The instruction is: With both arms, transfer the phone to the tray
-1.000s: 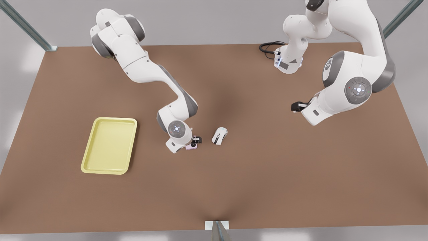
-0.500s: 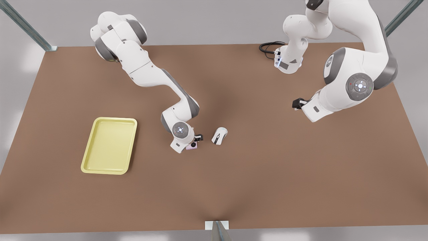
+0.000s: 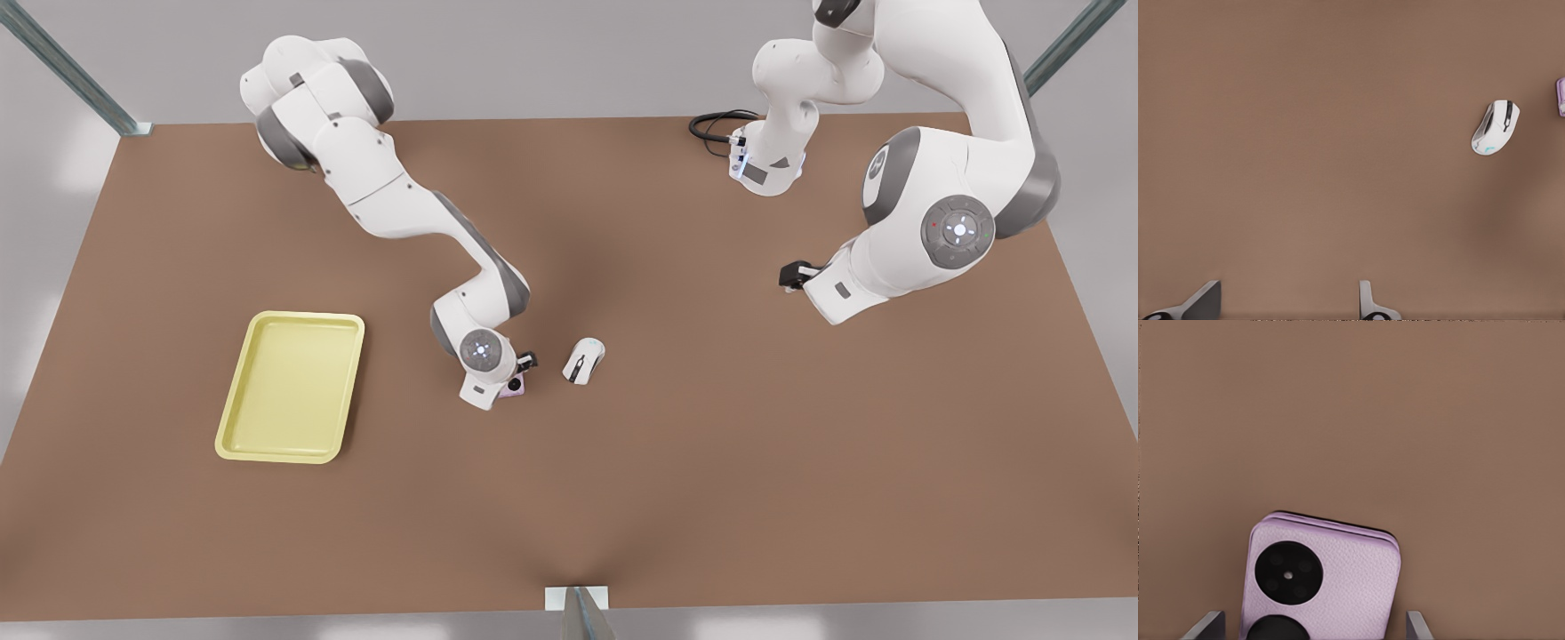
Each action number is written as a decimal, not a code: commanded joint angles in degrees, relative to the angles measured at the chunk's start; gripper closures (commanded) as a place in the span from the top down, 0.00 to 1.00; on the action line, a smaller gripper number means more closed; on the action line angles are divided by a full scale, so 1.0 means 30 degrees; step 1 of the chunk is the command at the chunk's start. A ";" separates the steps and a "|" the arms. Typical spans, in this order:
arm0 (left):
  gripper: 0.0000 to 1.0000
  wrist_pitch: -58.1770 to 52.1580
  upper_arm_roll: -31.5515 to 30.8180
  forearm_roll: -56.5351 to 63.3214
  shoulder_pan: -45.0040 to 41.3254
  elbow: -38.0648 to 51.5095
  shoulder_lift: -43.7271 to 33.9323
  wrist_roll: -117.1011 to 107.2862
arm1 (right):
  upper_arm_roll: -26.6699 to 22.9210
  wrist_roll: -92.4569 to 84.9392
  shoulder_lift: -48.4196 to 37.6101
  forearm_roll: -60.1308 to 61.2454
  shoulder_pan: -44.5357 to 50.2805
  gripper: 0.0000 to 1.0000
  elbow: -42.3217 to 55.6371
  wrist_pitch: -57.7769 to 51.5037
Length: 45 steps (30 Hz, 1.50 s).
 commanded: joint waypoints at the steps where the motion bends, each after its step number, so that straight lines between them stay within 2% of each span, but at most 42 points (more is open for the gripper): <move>1: 1.00 -0.0091 -0.0003 0.0024 0.0001 0.0004 -0.0068 0.0123 | 0.0004 -0.2990 0.0002 0.0097 0.0003 1.00 0.0038 0.0190; 20: 1.00 -0.0355 -0.0032 -0.0034 0.0001 0.0033 -0.0069 0.0123 | 0.0034 -0.3019 0.0383 0.0097 0.0033 1.00 0.0155 0.0395; 24: 1.00 -0.0384 -0.0032 -0.0034 0.0001 0.0004 -0.0039 0.0123 | 0.0034 -0.3019 0.0354 0.0097 0.0033 0.79 0.0213 0.0395; 32: 1.00 -0.0472 -0.0032 -0.0034 0.0001 0.0004 -0.0039 0.0123 | -0.0054 -0.3019 -0.0494 0.0068 -0.0435 0.79 0.0565 -0.0249; 36: 1.00 -0.0530 -0.0032 -0.0034 0.0001 -0.0025 -0.0068 0.0153 | -0.0172 -0.2667 -0.4244 0.0009 -0.3306 0.78 -0.0927 -0.2564; 39: 1.00 -0.0677 -0.0003 -0.0034 0.0001 -0.0025 -0.0039 0.0182 | -0.0172 -0.3135 -0.7378 -0.0108 -0.5824 0.78 -0.5085 -0.2243; 42: 1.00 -0.0677 -0.0003 -0.0034 0.0001 -0.0025 -0.0010 0.0153 | -0.0201 -0.5536 -0.9080 -0.0605 -0.8519 0.79 -0.8193 -0.1218; 45: 1.00 -0.0677 -0.0003 -0.0034 0.0001 -0.0025 -0.0010 0.0153 | -0.0201 -1.0518 -0.8377 -0.0810 -1.2007 0.79 -0.9806 0.1743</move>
